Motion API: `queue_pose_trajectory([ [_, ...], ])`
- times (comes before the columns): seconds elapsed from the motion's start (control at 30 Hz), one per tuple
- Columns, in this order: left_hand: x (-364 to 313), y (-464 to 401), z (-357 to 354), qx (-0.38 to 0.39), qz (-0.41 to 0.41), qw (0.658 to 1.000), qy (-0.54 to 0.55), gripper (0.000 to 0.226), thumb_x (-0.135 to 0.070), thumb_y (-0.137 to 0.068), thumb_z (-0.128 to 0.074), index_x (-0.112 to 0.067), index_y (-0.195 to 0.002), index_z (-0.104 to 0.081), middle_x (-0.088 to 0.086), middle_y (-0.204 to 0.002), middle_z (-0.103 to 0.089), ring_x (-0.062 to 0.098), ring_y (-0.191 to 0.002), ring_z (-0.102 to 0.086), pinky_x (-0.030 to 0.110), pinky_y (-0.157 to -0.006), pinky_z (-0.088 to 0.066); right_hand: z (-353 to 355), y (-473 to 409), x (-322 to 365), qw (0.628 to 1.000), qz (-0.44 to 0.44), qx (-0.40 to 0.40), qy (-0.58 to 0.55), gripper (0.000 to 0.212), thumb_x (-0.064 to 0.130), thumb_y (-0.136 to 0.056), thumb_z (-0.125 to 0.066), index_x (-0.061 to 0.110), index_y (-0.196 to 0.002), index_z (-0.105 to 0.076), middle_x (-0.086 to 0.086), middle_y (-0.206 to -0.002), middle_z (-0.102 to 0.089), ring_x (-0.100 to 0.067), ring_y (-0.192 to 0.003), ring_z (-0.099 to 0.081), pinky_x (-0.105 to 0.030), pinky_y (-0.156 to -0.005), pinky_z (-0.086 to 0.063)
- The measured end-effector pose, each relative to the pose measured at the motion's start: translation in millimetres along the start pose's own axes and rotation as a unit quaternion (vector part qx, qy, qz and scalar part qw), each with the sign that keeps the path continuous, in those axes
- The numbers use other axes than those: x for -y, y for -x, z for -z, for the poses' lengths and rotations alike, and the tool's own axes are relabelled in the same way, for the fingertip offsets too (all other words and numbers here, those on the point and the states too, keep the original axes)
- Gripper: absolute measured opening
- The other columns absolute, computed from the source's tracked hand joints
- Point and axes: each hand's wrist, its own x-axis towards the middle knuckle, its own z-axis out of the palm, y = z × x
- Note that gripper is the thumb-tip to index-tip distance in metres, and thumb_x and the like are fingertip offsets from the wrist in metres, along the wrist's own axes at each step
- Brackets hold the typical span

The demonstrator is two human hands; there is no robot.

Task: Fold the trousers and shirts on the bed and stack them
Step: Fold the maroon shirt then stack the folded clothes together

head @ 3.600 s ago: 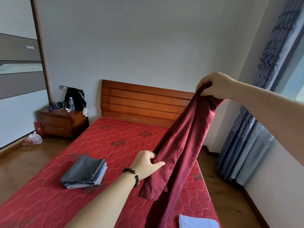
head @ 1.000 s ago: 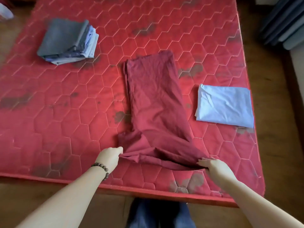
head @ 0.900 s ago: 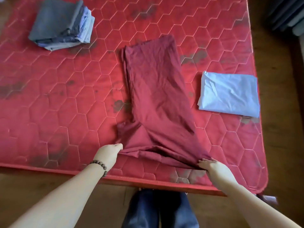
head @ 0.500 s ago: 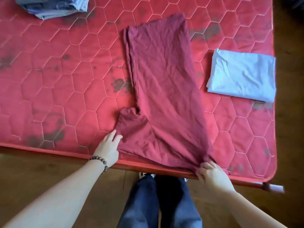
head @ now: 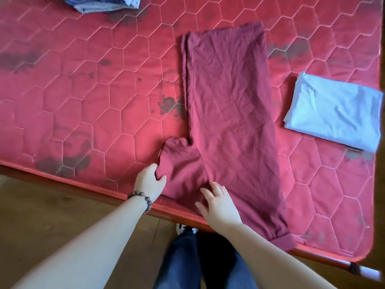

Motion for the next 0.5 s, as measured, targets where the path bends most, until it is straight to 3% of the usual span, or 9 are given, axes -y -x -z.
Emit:
queue_pose_trajectory([
  [0.07,-7.2,8.6,3.4,-0.03,-0.097,0.995,-0.008,0.02,-0.014,-0.085,-0.065,-0.005,-0.102,-0.06,0.009,-0.085,-0.064,0.033,-0.081,-0.06,0.031,-0.067,-0.043,13.3,-11.5,19.7,0.986,-0.051,-0.067,-0.144,0.048,0.044,-0.095,-0.049,0.018,-0.136,-0.051,-0.004,-0.14,-0.046,-0.021,-0.132,-0.039,-0.026,-0.107,-0.03],
  [0.13,-14.2,16.5,5.2,-0.022,-0.18,0.983,-0.014,0.024,-0.009,-0.085,-0.063,-0.011,-0.109,-0.062,0.005,-0.087,-0.069,0.032,-0.077,-0.064,0.031,-0.065,-0.047,28.0,-29.7,37.3,0.946,-0.115,-0.061,-0.298,0.051,0.048,-0.093,-0.053,0.017,-0.134,-0.052,-0.001,-0.13,-0.054,-0.017,-0.123,-0.049,-0.02,-0.096,-0.035],
  [0.23,-21.8,25.3,1.4,0.044,-0.249,0.967,-0.038,0.04,-0.005,-0.084,-0.06,-0.018,-0.121,-0.062,0.001,-0.104,-0.072,0.029,-0.092,-0.063,0.036,-0.079,-0.051,44.0,-55.3,55.7,0.87,-0.192,-0.003,-0.453,0.063,0.052,-0.087,-0.059,0.016,-0.138,-0.047,-0.001,-0.128,-0.057,-0.021,-0.119,-0.056,-0.034,-0.101,-0.045],
  [0.3,-22.7,29.7,-4.6,0.065,-0.28,0.956,-0.056,0.04,-0.01,-0.087,-0.058,-0.021,-0.125,-0.06,0.001,-0.102,-0.069,0.027,-0.092,-0.063,0.037,-0.078,-0.051,46.5,-66.4,56.6,0.88,-0.212,-0.003,-0.425,0.049,0.038,-0.085,-0.066,0.014,-0.127,-0.054,-0.002,-0.113,-0.06,-0.025,-0.106,-0.063,-0.041,-0.094,-0.051],
  [0.37,-21.5,32.5,-9.1,0.081,-0.282,0.953,-0.071,0.037,-0.02,-0.091,-0.056,-0.026,-0.127,-0.054,-0.003,-0.106,-0.066,0.024,-0.09,-0.064,0.036,-0.074,-0.052,44.7,-73.5,50.2,0.9,-0.216,-0.028,-0.377,0.019,0.018,-0.084,-0.065,0.007,-0.099,-0.064,-0.009,-0.094,-0.067,-0.032,-0.093,-0.066,-0.046,-0.086,-0.054],
  [0.43,-17.6,33.9,-9.9,0.098,-0.264,0.957,-0.074,0.039,-0.032,-0.091,-0.056,-0.031,-0.13,-0.048,-0.006,-0.111,-0.064,0.023,-0.089,-0.065,0.036,-0.07,-0.054,43.4,-75.0,41.8,0.909,-0.225,-0.051,-0.348,0.011,0.012,-0.084,-0.062,0.002,-0.084,-0.066,-0.014,-0.079,-0.067,-0.034,-0.08,-0.065,-0.043,-0.078,-0.054],
  [0.5,-9.8,33.5,-9.1,0.113,-0.243,0.959,-0.09,0.041,-0.042,-0.091,-0.055,-0.029,-0.129,-0.047,-0.004,-0.109,-0.066,0.024,-0.087,-0.066,0.034,-0.066,-0.052,43.9,-74.2,33.1,0.91,-0.24,-0.071,-0.331,0.012,0.013,-0.084,-0.06,0.005,-0.076,-0.064,-0.007,-0.068,-0.06,-0.028,-0.071,-0.059,-0.037,-0.067,-0.049],
])
